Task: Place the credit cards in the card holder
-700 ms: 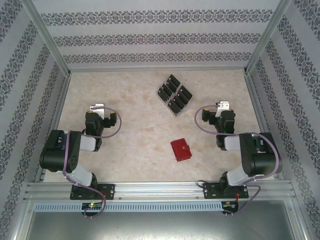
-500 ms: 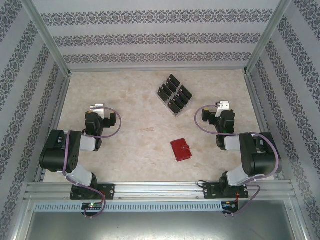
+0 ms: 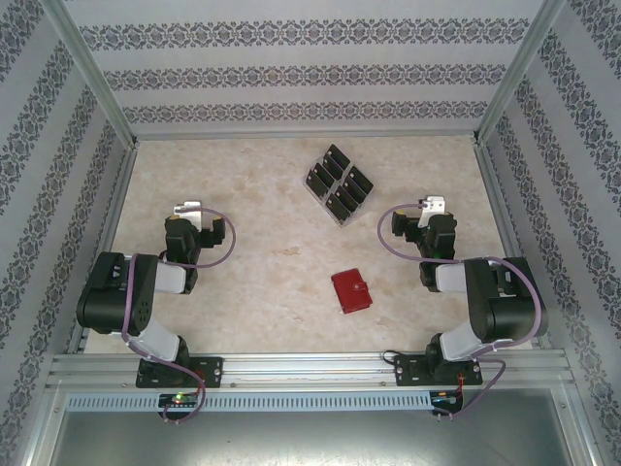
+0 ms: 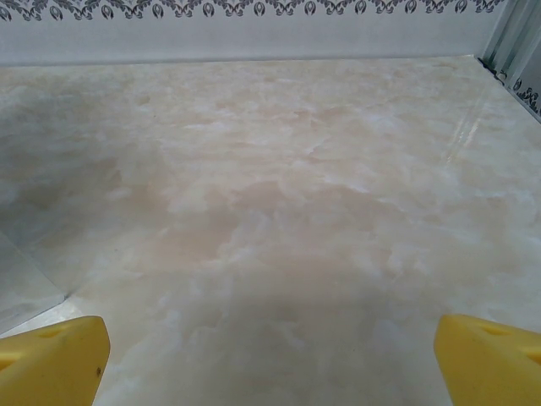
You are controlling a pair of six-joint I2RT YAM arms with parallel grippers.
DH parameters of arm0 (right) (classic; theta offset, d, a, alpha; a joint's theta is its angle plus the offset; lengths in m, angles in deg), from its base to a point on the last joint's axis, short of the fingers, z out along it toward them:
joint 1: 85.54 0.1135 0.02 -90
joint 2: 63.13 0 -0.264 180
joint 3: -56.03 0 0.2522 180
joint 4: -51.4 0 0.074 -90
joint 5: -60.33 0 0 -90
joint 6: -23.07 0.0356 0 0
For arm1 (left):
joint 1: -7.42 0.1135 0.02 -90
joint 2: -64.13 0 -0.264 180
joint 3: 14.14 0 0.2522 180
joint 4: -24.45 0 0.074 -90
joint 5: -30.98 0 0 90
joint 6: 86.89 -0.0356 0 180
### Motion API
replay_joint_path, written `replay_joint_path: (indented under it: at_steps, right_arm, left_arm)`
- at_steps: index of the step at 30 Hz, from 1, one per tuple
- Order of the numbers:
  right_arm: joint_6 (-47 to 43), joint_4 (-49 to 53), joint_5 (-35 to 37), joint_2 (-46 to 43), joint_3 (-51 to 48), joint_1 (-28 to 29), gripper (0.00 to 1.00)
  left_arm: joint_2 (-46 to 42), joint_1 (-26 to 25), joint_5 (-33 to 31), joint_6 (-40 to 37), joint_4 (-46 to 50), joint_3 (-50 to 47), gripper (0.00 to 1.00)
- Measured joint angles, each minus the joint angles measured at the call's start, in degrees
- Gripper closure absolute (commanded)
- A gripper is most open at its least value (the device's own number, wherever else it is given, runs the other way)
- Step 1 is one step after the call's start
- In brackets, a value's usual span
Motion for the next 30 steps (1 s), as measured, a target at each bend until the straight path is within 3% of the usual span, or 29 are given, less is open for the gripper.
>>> replay_joint_path:
  at_steps: [8,14,18,23,26,30]
  right_arm:
    - [0.02,2.58,0.04,-2.43,0.0,-0.28,0.02]
    - [3.43,19.04,0.46,-15.54,4.92,-0.46,0.02]
    - [14.58,34.07,-0.17,-21.94,13.94,-1.9,0.02]
    - [23.17,45.31,-7.28,-25.99,18.49,-3.17,0.07]
    - [25.75,54.82,-11.3,-25.29,20.72,-0.35,0.15]
    - [27.08,67.25,-13.18,-23.45,22.16,7.54,0.22]
  left_arm:
    - [0.0,0.0,-0.5,0.22,-0.04,-0.02,0.0]
    - [-5.05,0.0,-3.74,1.49,4.28,0.04,0.0]
    - [-13.0,0.0,-5.57,3.43,16.9,5.55,0.0]
    - [-19.02,-0.09,-4.33,11.19,37.27,18.86,0.0]
    - [-21.75,-0.94,-1.31,17.73,46.82,23.17,0.0]
    - [-22.99,-4.96,3.72,26.08,59.3,25.57,0.0]
